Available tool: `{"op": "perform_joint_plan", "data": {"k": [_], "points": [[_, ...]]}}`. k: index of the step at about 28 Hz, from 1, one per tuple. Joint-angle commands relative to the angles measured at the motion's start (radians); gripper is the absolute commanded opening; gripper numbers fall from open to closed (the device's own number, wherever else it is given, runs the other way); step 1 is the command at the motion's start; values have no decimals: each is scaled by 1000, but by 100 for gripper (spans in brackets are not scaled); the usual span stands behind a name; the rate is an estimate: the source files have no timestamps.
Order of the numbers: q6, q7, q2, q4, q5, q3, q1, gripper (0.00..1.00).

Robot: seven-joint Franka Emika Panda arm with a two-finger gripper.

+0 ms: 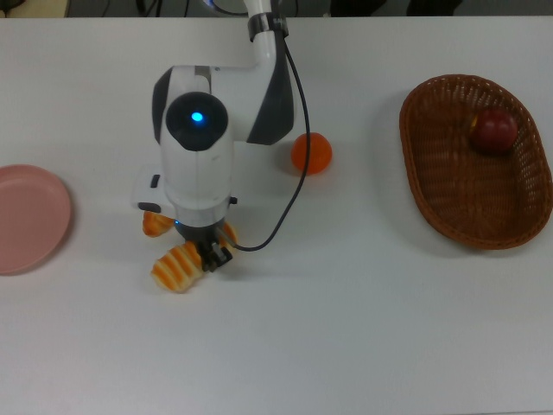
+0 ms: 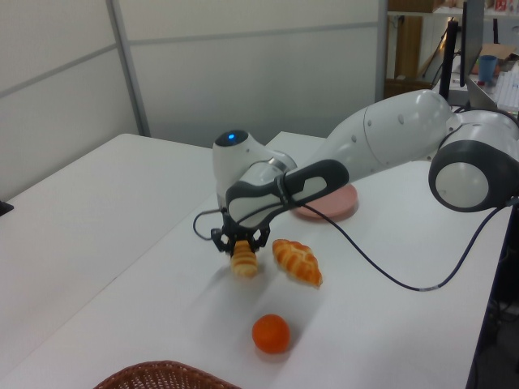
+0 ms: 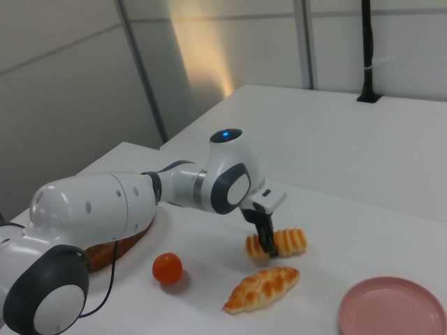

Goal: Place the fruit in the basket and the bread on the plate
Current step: 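Carry the striped roll onto the pink plate and open the gripper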

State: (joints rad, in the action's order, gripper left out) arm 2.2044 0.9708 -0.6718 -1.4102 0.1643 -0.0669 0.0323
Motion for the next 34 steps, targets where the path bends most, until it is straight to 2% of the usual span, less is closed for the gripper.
{"op": "perform_joint_plan", "data": {"k": [1,4,6,10,16,24,25,26,27,34], "points": [[-3,-15,61,11,-58,1,79,0],[-15,-17,72,14,-74,1,127,0],[-18,-21,74,34,-75,1,176,0],[-15,-34,66,34,-75,1,231,0],[4,-47,26,39,-75,1,333,0],[84,-43,-15,42,-75,1,383,2],[89,-43,-18,42,-75,1,388,9],[92,-44,-22,42,-75,1,391,28],[98,-46,-25,40,-75,1,394,99],[84,-110,-20,40,-77,-5,393,100]]}}
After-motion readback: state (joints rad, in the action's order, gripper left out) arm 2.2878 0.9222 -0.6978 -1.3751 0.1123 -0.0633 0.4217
